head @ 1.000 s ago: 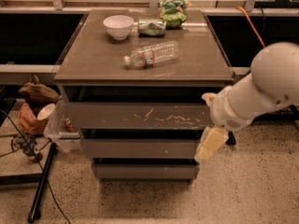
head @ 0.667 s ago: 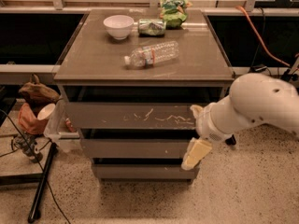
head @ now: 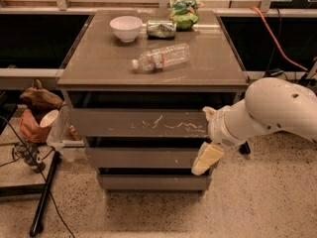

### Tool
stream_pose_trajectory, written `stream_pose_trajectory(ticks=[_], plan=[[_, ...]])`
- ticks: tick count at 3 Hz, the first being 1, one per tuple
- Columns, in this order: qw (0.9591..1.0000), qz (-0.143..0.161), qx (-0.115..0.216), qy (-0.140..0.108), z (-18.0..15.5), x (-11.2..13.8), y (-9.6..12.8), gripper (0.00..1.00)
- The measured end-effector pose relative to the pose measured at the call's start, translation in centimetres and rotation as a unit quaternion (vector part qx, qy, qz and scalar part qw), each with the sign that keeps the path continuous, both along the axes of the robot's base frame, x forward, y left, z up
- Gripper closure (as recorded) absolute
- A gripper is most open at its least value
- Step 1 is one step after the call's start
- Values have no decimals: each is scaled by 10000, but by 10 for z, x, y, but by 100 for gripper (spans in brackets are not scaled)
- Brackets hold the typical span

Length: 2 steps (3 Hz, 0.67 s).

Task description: Open middle drawer

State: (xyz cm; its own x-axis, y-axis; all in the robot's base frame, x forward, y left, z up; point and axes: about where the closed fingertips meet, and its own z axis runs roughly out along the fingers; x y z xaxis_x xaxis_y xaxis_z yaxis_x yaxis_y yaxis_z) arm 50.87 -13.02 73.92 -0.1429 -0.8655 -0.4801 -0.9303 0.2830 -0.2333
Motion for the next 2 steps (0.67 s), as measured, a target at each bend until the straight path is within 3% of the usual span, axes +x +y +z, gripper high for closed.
stream_pose_trajectory(ticks=[2], plan=[[9973, -149, 654, 294, -105, 17, 28, 0]])
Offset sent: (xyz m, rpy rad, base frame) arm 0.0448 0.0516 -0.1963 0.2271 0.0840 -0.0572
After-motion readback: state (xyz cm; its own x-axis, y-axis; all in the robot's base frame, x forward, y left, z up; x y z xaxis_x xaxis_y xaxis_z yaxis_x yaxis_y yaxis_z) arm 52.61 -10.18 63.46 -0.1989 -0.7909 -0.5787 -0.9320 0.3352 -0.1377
